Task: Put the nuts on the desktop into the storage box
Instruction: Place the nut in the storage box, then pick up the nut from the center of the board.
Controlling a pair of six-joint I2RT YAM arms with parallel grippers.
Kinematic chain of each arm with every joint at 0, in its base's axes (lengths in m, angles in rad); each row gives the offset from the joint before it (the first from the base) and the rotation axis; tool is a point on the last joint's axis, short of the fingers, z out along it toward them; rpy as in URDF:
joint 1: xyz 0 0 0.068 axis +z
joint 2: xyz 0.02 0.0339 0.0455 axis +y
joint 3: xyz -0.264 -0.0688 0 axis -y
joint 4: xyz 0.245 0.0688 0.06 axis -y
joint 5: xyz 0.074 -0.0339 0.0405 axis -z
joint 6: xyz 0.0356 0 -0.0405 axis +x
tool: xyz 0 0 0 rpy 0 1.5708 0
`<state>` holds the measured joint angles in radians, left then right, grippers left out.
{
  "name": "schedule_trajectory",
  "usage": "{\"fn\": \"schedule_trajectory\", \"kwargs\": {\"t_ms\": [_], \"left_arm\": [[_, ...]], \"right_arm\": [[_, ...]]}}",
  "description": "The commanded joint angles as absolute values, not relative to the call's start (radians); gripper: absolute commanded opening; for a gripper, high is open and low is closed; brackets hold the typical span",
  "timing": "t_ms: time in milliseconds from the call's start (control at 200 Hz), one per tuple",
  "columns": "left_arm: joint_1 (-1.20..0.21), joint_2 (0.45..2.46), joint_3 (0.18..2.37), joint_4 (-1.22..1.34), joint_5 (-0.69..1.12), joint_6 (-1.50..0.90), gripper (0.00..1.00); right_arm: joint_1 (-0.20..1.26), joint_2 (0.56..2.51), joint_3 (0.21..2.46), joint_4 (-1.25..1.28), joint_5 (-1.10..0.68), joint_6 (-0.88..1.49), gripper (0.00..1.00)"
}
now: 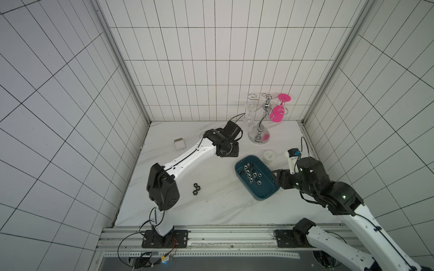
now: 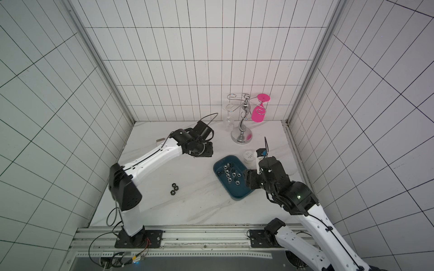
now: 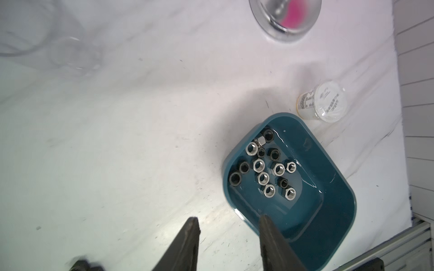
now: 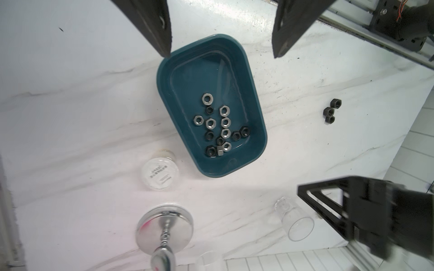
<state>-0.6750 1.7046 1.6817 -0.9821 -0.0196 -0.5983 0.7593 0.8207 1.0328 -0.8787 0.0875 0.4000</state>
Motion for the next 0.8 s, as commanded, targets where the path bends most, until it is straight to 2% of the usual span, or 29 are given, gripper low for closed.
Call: {"fn": "schedule_trajectory", "kwargs": {"t_ms": [0, 70, 100, 175, 190, 425, 795], "left_arm": [[-0.520, 1.461, 1.466, -0.840, -0.074, -0.612, 0.48], [-0.396, 1.308, 1.300, -0.786, -0.068, -0.587, 0.49], [-0.334, 1.247, 1.245, -0.784, -0.051, -0.579, 0.67], [-0.196, 1.128, 1.139, -0.802, -0.007, -0.545, 0.95], [-0.172, 1.109, 1.123, -0.809, -0.005, -0.537, 0.98], [0.017, 0.921, 0.944, -0.860, 0.016, -0.442, 0.98], [0.090, 0.862, 0.877, -0.845, -0.020, -0.431, 0.98]], "right_arm": [[0.855, 0.925, 1.043, -0.757, 0.115, 0.389, 0.71], [0.898, 1.011, 1.053, -0.689, 0.100, 0.382, 0.71], [0.914, 1.048, 1.056, -0.658, 0.088, 0.376, 0.71], [0.954, 1.157, 1.074, -0.602, 0.067, 0.365, 0.72], [0.961, 1.181, 1.078, -0.593, 0.065, 0.364, 0.72], [1.072, 1.547, 1.208, -0.471, 0.020, 0.353, 0.72], [1.161, 2.059, 1.663, -0.542, -0.066, 0.288, 0.70]]}}
